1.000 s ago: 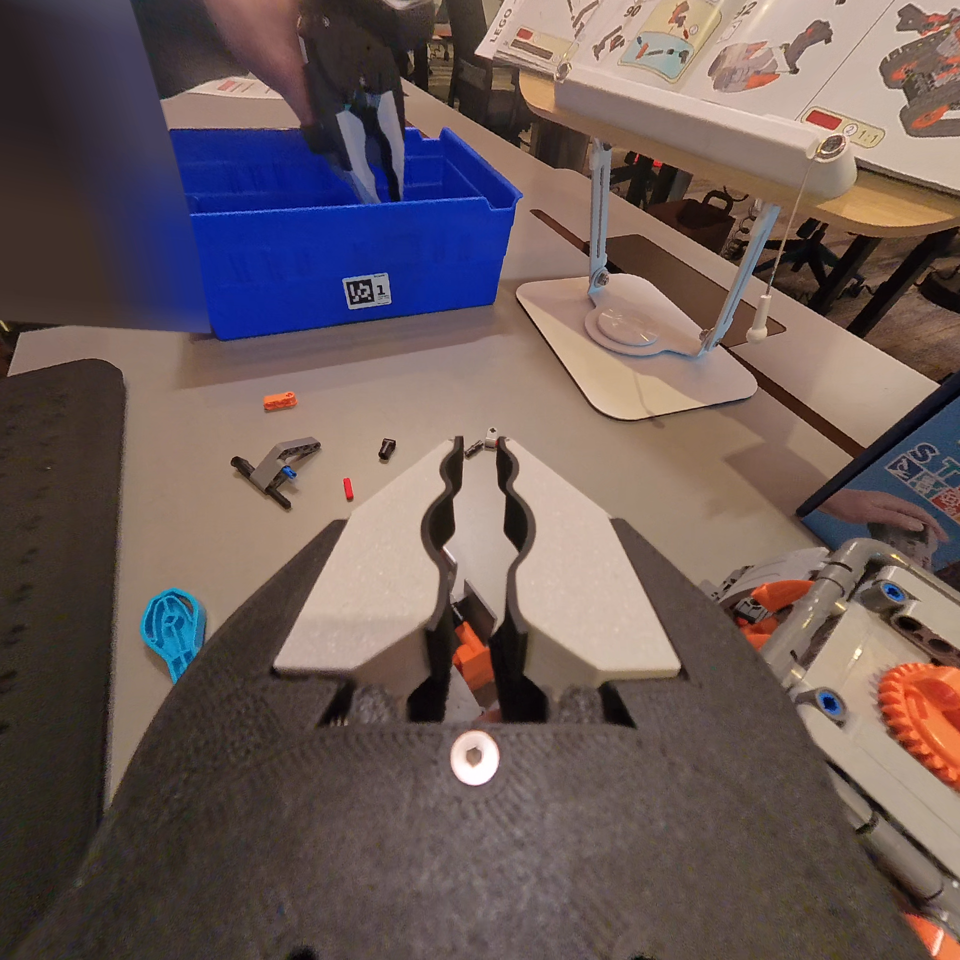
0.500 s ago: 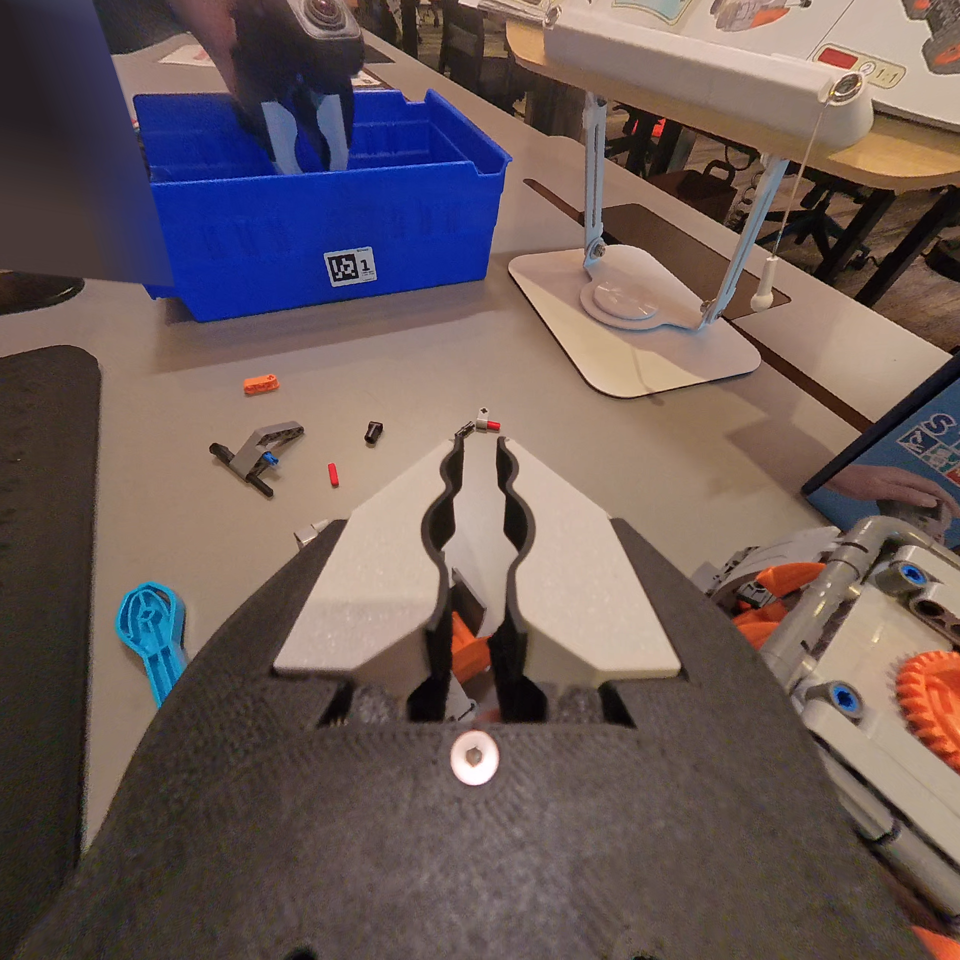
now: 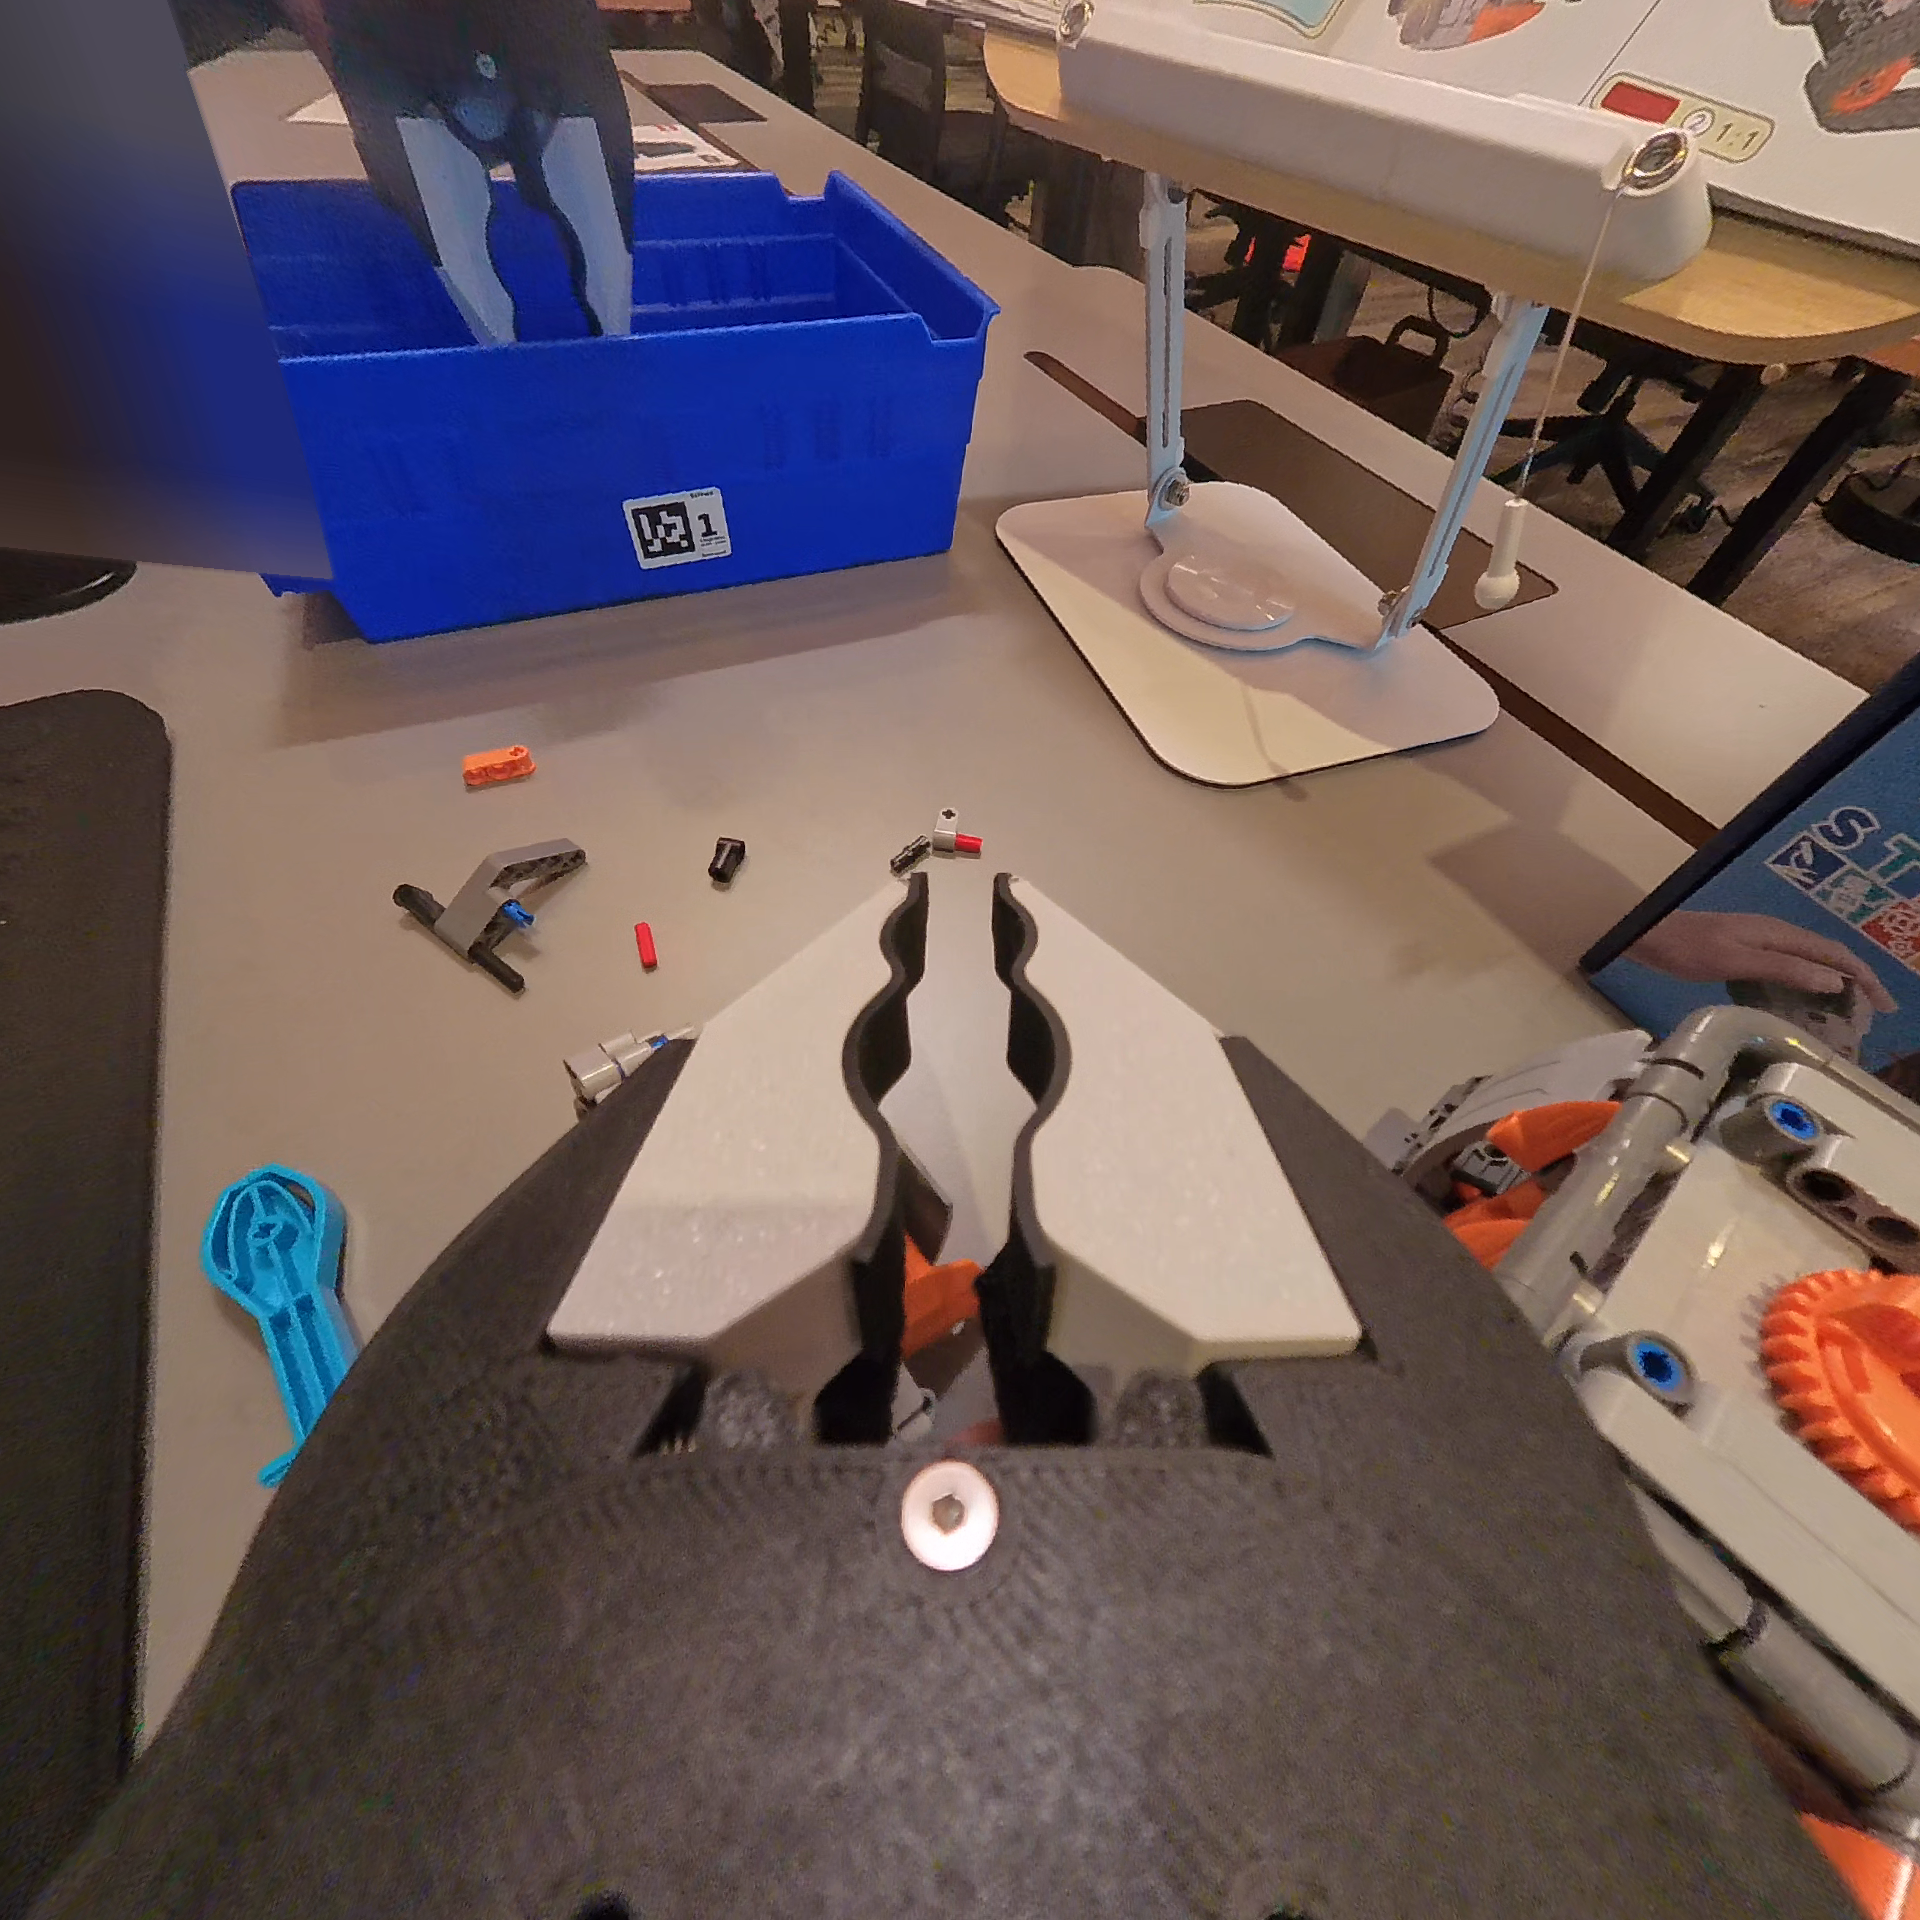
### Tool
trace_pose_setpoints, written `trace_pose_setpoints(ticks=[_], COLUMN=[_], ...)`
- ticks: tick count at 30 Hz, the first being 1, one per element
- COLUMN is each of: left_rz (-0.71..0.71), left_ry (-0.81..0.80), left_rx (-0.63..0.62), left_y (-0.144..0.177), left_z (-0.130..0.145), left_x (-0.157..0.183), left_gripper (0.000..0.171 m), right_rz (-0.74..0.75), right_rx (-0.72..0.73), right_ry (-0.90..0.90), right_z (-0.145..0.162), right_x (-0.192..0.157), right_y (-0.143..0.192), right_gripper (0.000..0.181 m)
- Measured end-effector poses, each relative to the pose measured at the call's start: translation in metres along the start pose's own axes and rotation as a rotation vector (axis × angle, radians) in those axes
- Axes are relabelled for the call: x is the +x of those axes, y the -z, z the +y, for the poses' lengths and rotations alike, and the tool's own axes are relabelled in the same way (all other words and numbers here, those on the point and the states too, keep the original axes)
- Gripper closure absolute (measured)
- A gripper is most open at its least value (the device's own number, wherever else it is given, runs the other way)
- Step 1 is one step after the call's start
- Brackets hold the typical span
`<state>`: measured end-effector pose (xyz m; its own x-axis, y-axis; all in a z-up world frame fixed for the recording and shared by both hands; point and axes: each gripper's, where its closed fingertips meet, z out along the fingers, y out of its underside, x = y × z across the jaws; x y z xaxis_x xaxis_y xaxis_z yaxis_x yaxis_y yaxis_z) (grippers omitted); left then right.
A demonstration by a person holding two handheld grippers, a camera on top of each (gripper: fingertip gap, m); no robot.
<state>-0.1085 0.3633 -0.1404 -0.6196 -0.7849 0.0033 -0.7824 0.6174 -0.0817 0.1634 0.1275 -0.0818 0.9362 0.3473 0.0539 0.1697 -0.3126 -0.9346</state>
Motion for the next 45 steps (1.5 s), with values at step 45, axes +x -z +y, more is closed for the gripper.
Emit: trace_pose_setpoints(ticks=[45], left_rz=[0.003], left_ry=[-0.087], left_rx=[0.186], left_y=[-0.041], left_z=[-0.050], left_x=[0.024], left_gripper=[0.150], right_rz=[0.017], right_rx=[-0.007], right_ry=[0.012], right_z=[0.001], right_x=[0.003], right_y=[0.001], right_gripper=[0.172])
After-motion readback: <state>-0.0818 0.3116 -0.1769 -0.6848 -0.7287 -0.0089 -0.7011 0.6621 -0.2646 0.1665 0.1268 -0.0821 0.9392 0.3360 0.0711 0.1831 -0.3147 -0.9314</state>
